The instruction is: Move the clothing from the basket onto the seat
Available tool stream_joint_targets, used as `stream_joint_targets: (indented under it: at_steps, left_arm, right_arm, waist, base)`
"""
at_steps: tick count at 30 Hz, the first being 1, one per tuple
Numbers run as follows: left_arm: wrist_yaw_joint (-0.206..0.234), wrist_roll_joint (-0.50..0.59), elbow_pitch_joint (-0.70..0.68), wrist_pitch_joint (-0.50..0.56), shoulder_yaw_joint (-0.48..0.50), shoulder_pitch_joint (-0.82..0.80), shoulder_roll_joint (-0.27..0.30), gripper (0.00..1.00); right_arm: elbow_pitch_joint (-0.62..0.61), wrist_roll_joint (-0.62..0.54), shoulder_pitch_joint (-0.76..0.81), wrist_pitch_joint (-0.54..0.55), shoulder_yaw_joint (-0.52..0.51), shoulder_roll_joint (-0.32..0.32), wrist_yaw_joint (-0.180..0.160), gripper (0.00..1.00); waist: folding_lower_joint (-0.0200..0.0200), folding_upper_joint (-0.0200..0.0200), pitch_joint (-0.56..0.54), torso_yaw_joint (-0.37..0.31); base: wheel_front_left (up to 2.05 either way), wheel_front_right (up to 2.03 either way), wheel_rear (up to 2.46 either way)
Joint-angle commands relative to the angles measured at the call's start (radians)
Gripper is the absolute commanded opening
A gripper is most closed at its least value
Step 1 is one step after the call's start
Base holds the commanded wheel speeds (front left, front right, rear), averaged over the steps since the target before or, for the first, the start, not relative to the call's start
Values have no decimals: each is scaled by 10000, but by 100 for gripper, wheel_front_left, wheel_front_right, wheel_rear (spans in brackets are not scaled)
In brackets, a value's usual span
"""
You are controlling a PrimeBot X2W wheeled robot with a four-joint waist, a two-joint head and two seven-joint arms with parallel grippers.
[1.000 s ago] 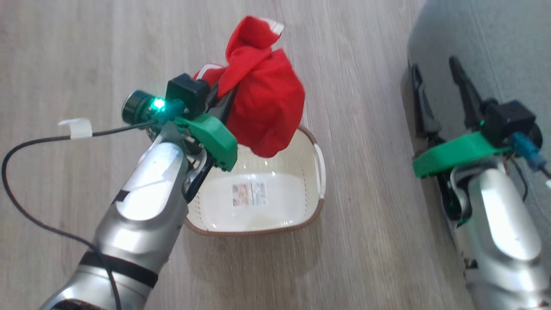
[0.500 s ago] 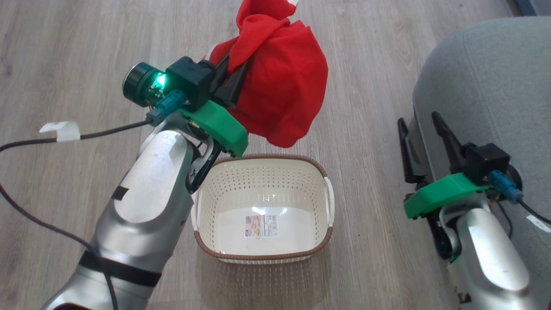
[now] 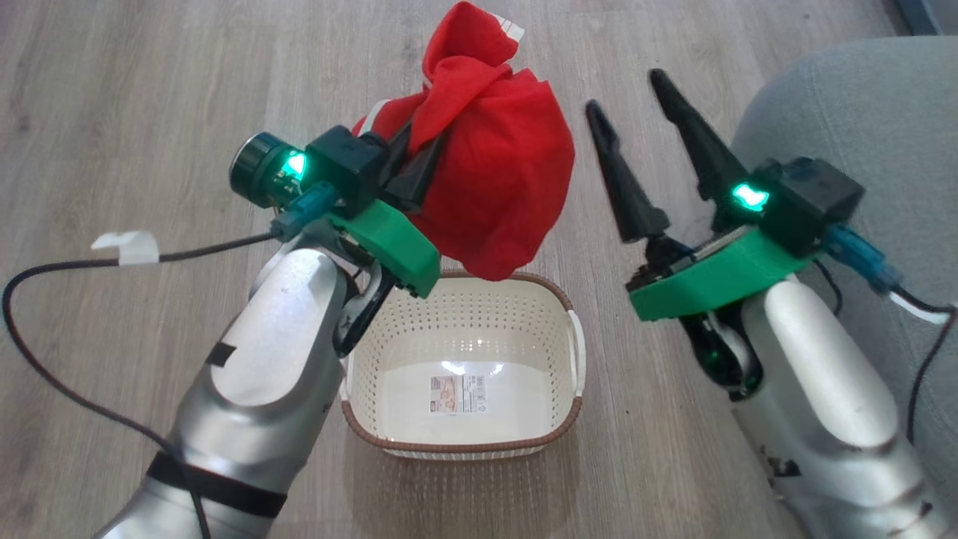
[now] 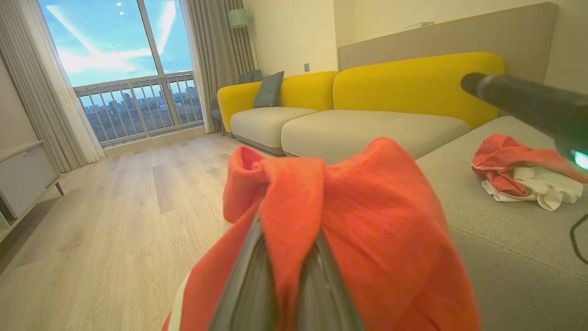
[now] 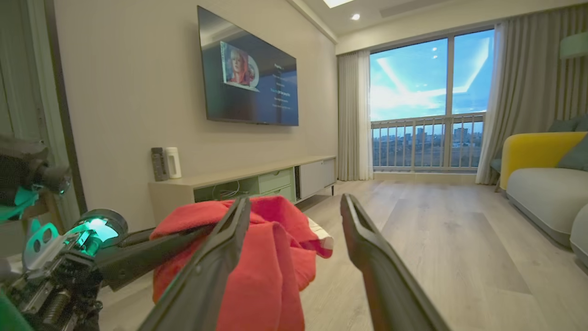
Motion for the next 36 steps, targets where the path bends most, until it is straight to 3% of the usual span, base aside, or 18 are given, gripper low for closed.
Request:
stream_joint_targets:
  at_steps: [1,8,19,20,22,27,32,33,34,35,36]
  left_arm:
    - [-55,21,-418,-126,222,-381,97,0]
    - [-66,-126,-532,-126,-136,-442,44,0]
    - [-79,-478,-844,-126,-834,-474,10,0]
    - [-80,-544,-876,-126,-898,-471,8,0]
    - [-82,-666,-951,-126,-1016,-477,7,0]
    - [-84,-784,-972,-126,-1184,-426,5,0]
    - [-84,-699,-934,-126,-1047,-377,4,0]
    - [-85,-670,-927,-126,-1004,-340,4,9]
    - [-85,-642,-904,-126,-964,-304,4,46]
    - [-85,-631,-875,-126,-913,-261,4,100]
    - [-86,-594,-849,-126,-865,-211,11,100]
  right_arm:
    - [-96,212,-381,-63,465,-81,-2,100]
    - [1955,1244,-1502,-63,2152,-305,-2,100]
    - [4283,2525,-2960,-63,4100,176,-2,100]
    - [4431,2599,-3060,-63,4211,221,-2,81]
    - [4623,2827,-3187,-63,4333,308,-2,0]
    - [4623,2972,-3316,-63,4313,319,-2,0]
    - [4052,2766,-3066,-63,3600,91,-2,0]
    - [3869,2671,-2979,-63,3373,37,-2,0]
    - [3670,2568,-2872,-63,3123,-13,-2,0]
    - [3463,2469,-2742,-63,2841,-52,-2,0]
    - [3255,2347,-2600,-63,2556,-87,-2,0]
  waist:
    - [1,0,1,66]
    - [1,0,46,381]
    - [1,0,276,857]
    - [1,0,300,897]
    - [1,0,347,969]
    - [1,0,411,1053]
    - [1,0,508,1000]
    - [1,0,519,966]
    - [1,0,529,928]
    - [1,0,527,877]
    - [1,0,516,813]
  base:
    - [0,0,0]
    - [0,0,0]
    - [0,0,0]
    - [0,0,0]
    - [0,0,0]
    - [0,0,0]
    - [0,0,0]
    - [0,0,0]
    - [0,0,0]
    - [0,0,0]
    - [0,0,0]
